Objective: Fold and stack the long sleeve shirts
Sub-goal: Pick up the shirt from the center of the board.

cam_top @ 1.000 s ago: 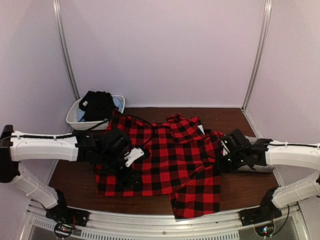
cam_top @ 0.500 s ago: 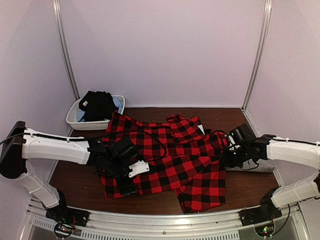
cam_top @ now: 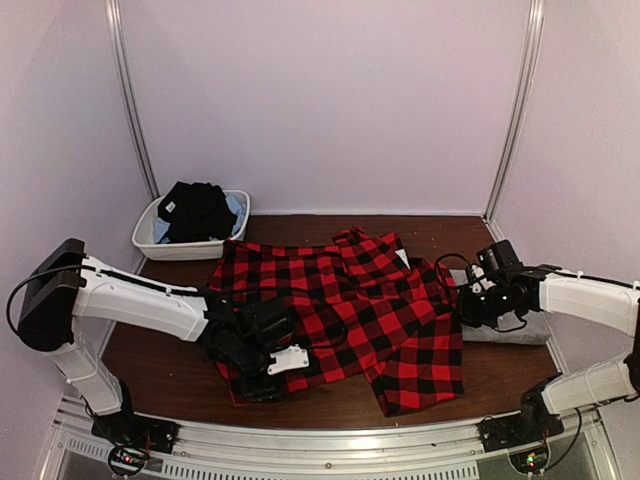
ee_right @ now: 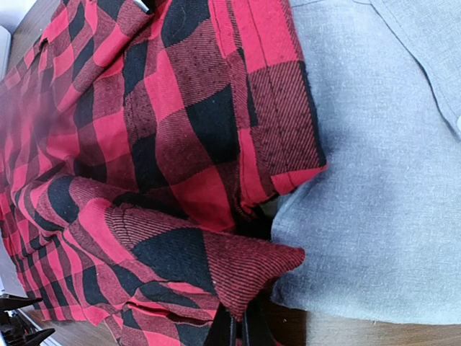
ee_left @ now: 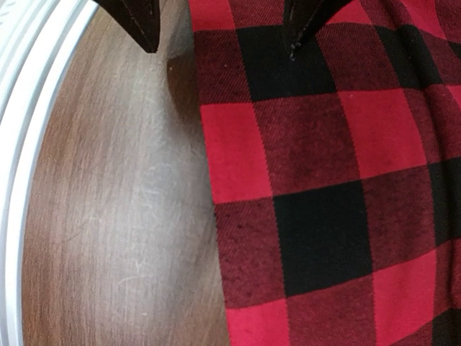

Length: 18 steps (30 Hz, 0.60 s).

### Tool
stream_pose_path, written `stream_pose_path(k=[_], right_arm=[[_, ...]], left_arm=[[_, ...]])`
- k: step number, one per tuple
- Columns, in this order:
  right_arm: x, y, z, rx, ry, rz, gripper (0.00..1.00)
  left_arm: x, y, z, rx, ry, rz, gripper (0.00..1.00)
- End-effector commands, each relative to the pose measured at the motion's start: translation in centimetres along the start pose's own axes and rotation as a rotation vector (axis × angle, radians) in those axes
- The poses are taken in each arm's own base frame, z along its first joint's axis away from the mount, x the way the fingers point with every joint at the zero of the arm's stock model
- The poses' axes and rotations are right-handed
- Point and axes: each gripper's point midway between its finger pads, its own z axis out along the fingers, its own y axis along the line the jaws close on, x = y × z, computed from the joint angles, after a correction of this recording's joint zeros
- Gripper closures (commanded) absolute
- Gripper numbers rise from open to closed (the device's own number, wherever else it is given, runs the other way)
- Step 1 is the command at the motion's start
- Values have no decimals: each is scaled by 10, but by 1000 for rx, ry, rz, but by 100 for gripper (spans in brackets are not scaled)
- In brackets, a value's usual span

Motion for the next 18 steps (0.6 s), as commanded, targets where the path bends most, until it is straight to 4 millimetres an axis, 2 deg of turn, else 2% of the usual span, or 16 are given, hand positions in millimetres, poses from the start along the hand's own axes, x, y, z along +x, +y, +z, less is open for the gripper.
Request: stream_pose_path(k=[1,4,6,10,14,15,18], right_arm=[[0,1,1,-19,3,-8,100],[1,1,2,-20,7,-7,100],[1,1,2,-22,5,-8,100],[3,2,3,-31,13,-10,100],[5,2,3,-31,22,-15,100],[5,2,3,-33,26,-16,100],[9,3,3,-40,44,-19,100]], left_arm=[[-6,-2,7,0,16,23,43],[-5,-6,10,4,26,33,45],[-2,-4,14,-11,43,37,51],[3,3,18,-47,76,26,70],[-1,7,11,-69,69,26,96],[-2,7,8,-70,64,26,100],[-4,17,-7,-139,55,24,100]])
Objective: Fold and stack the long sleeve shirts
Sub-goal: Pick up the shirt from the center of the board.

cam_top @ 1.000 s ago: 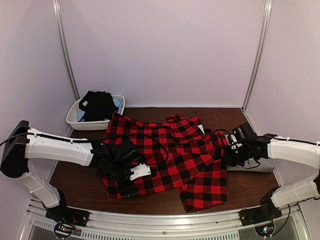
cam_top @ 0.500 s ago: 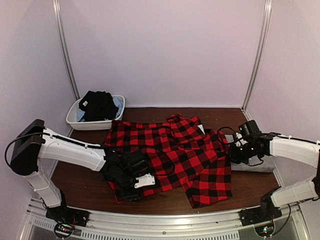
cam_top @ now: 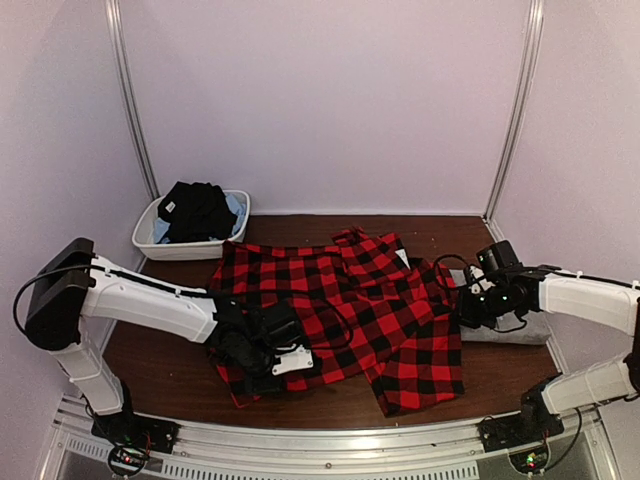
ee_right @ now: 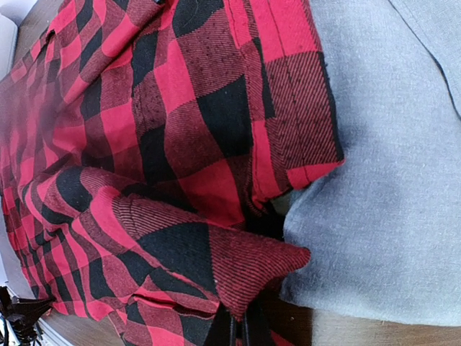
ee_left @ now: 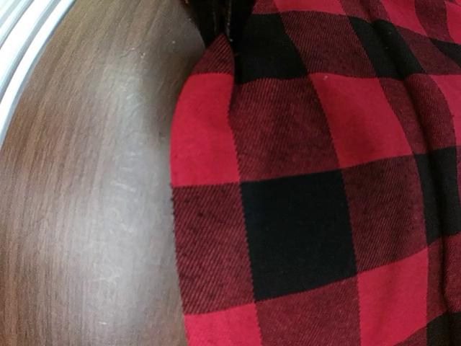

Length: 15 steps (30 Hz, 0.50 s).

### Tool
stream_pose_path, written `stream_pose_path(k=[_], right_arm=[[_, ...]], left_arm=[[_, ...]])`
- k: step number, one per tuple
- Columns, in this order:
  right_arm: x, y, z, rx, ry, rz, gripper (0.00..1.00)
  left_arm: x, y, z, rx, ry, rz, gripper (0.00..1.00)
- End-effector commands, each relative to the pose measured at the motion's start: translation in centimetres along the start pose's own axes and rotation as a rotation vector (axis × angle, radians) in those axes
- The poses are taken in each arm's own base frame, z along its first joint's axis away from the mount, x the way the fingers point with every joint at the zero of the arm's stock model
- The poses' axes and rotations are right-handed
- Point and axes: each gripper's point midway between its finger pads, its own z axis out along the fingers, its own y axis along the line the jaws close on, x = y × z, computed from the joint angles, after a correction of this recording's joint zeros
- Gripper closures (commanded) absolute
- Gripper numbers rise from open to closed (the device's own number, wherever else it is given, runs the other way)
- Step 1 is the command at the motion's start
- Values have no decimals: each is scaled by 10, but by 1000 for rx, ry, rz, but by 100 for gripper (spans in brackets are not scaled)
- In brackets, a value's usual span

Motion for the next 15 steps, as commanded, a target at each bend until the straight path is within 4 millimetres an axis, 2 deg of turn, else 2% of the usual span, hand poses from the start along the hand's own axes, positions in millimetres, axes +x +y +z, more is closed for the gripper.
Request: stream_pose_path(k=[1,6,11,15], right_arm=[[7,-2,1,-7,31,-10,100],[19,2,-5,-24,59,-10,100],[40,14,-17,-51,105,-19,100],[67,28,-28,-68,166,-52,100]], left_arm=[[-2,14,-22,-90,-6,-2,100],[3,30,-51,-128,4,-52,100],[-9,5,-76,21,-52,0,100],[-9,8,-88,-4,-65,16,100]])
